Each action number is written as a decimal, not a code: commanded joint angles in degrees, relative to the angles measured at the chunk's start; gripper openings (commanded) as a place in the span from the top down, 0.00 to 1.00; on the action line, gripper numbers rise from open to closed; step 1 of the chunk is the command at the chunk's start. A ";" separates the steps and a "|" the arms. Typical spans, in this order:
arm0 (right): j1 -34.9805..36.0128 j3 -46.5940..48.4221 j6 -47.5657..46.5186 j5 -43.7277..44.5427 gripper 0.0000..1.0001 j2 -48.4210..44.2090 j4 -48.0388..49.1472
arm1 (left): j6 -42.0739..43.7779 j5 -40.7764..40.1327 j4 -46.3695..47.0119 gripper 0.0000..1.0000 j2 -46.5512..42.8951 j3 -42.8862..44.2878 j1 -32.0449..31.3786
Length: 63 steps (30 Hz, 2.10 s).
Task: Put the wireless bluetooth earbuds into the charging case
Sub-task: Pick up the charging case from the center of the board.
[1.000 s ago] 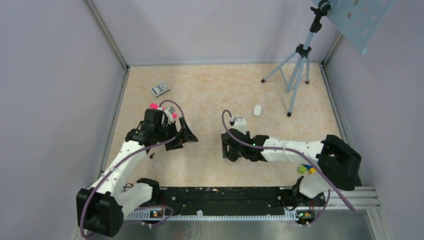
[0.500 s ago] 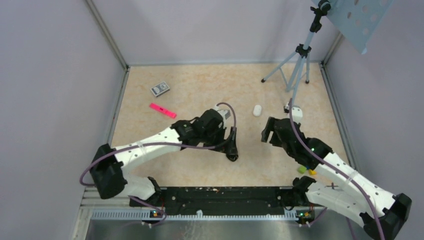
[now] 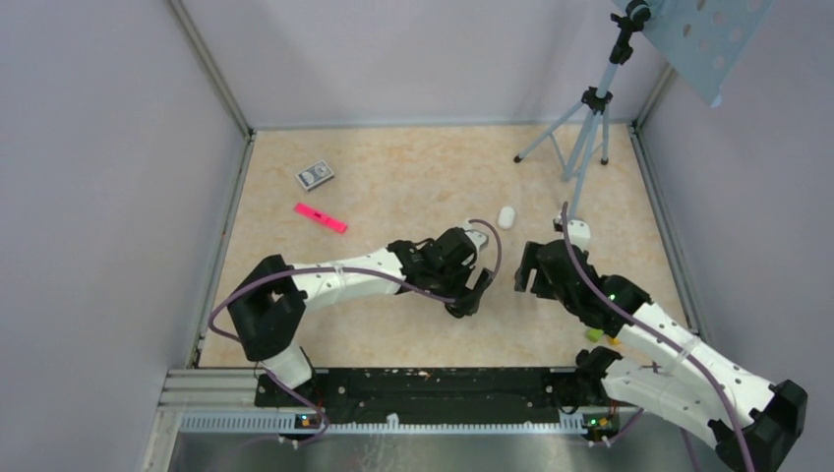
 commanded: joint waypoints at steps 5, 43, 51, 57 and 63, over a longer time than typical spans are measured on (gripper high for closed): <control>-0.31 1.52 0.50 -0.38 0.24 -1.22 -0.20 | 10.58 1.98 8.48 0.03 -0.51 -4.29 -0.13; -4.39 4.05 -2.08 0.60 0.21 -3.96 -2.36 | 16.34 -14.42 -4.65 0.35 12.80 8.37 -5.31; -10.64 2.04 -2.15 -6.10 0.19 -7.46 0.08 | 16.14 -13.40 -3.09 0.43 11.28 6.60 -5.47; -23.30 2.04 -3.33 -19.58 0.19 -8.12 2.59 | 16.72 -12.39 -2.22 0.35 8.31 4.87 -5.47; -25.63 2.35 -1.33 -20.63 0.19 -7.24 4.32 | 15.88 -13.31 -3.30 0.19 9.14 4.91 -5.47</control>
